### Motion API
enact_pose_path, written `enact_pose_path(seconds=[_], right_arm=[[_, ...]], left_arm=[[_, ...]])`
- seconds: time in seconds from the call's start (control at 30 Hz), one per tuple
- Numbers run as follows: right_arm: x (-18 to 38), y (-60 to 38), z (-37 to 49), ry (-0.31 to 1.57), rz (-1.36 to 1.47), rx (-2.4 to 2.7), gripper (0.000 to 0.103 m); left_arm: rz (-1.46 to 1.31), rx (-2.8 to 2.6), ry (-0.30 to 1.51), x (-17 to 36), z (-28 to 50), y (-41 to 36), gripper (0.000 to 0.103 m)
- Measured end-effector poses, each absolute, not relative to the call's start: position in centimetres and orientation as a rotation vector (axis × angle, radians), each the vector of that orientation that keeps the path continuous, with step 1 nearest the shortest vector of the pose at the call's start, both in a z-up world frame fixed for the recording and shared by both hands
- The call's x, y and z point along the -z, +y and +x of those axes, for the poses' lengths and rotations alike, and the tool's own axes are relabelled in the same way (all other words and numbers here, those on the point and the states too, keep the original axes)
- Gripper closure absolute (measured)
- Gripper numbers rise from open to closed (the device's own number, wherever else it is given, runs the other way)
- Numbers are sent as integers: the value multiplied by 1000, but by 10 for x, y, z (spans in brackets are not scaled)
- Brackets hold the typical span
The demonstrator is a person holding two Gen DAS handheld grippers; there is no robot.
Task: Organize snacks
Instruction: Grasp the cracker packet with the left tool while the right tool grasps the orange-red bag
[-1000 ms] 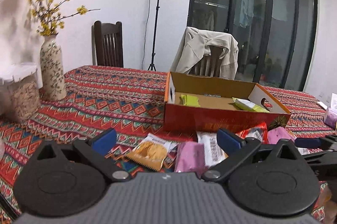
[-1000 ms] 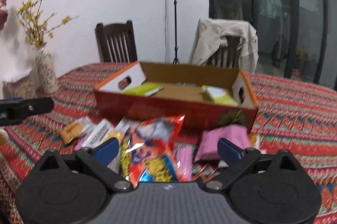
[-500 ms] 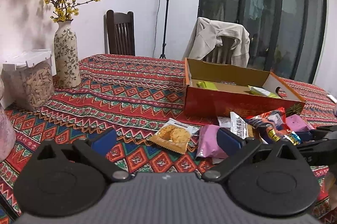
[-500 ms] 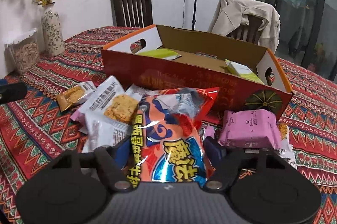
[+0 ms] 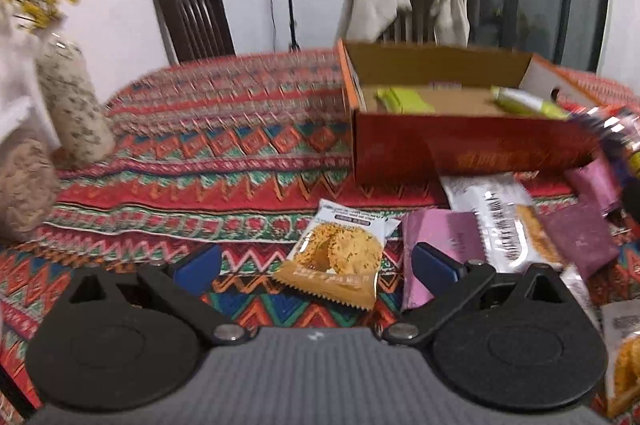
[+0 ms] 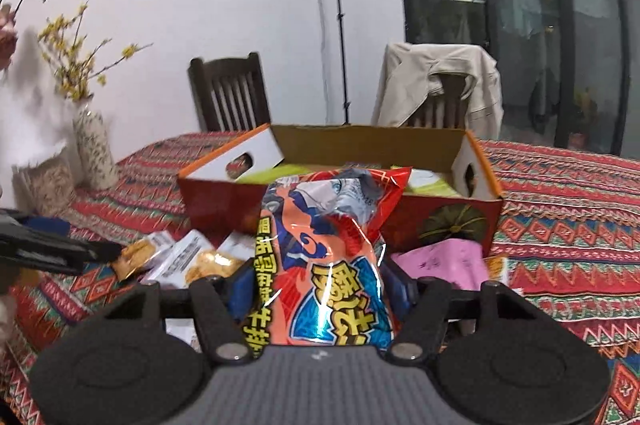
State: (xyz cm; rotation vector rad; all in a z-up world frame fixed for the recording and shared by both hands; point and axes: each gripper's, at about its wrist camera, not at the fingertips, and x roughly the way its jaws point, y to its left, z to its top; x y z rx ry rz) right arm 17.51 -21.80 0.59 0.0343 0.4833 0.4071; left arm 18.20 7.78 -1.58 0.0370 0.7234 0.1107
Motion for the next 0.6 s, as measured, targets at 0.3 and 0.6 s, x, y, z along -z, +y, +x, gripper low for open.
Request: enact_pose_path(seconds=[0.3,0.6], right_arm=[[-3,-225,182,494,53,-356,39],[0,-217,177,488,37,-375,39]], left_arm=[[-37,-121,780,42,217,95,1],[-2,-40,725,37,208,82,47]])
